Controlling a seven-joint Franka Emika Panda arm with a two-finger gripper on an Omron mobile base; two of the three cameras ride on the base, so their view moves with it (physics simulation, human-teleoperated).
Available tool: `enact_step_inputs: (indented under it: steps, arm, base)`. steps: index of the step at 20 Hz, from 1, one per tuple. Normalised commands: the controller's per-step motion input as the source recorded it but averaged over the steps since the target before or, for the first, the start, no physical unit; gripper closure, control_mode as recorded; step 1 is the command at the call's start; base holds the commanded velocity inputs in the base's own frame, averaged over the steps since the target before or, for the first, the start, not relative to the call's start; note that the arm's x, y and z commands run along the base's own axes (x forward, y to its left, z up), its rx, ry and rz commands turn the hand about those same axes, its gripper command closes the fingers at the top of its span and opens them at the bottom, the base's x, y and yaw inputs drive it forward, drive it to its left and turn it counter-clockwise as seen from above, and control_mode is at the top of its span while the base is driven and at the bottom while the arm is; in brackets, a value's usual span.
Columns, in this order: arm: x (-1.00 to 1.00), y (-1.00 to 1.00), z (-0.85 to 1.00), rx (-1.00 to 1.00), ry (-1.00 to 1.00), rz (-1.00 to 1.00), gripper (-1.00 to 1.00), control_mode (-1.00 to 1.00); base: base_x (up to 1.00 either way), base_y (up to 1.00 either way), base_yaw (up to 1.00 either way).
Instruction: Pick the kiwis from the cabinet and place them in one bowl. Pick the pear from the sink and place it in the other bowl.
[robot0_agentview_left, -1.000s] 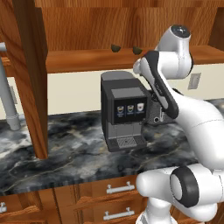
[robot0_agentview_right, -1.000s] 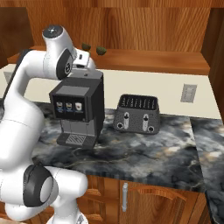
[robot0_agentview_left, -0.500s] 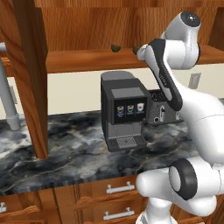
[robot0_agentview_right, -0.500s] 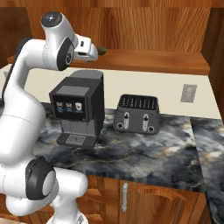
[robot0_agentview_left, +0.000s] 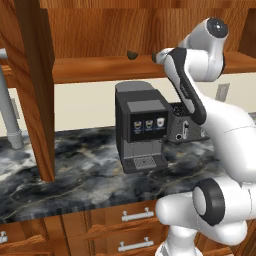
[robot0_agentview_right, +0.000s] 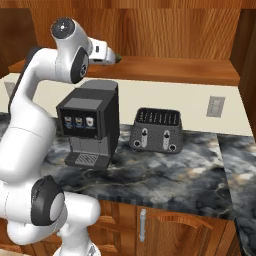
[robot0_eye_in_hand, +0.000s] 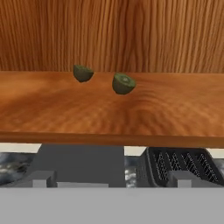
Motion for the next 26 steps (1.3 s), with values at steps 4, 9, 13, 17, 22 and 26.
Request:
enact_step_inputs:
  steps: [4,9,13,17,22,26]
  arm:
    - [0.27,0.00,0.00,0.00,-0.02,0.00,-1.00,-1.00]
    - [0.38,-0.01,0.00,0.00,0.01,-0.02,-1.00,-1.00]
    - [0.40,-0.04,-0.04,0.00,0.01,-0.07,-1.00,-1.00]
    - [0.45,-0.04,-0.03,0.00,0.00,-0.04,-1.00,-1.00]
    - [0.45,0.00,0.00,0.00,0.02,0.00,-1.00,-1.00]
    - [0.45,0.00,-0.02,0.00,0.03,0.00,-1.00,-1.00]
  base:
    - [0.00,0.00,0.00]
    - [0.00,0.00,0.00]
    - [0.00,0.00,0.00]
    - [0.00,0.00,0.00]
    - [0.00,0.00,0.00]
    - [0.00,0.00,0.00]
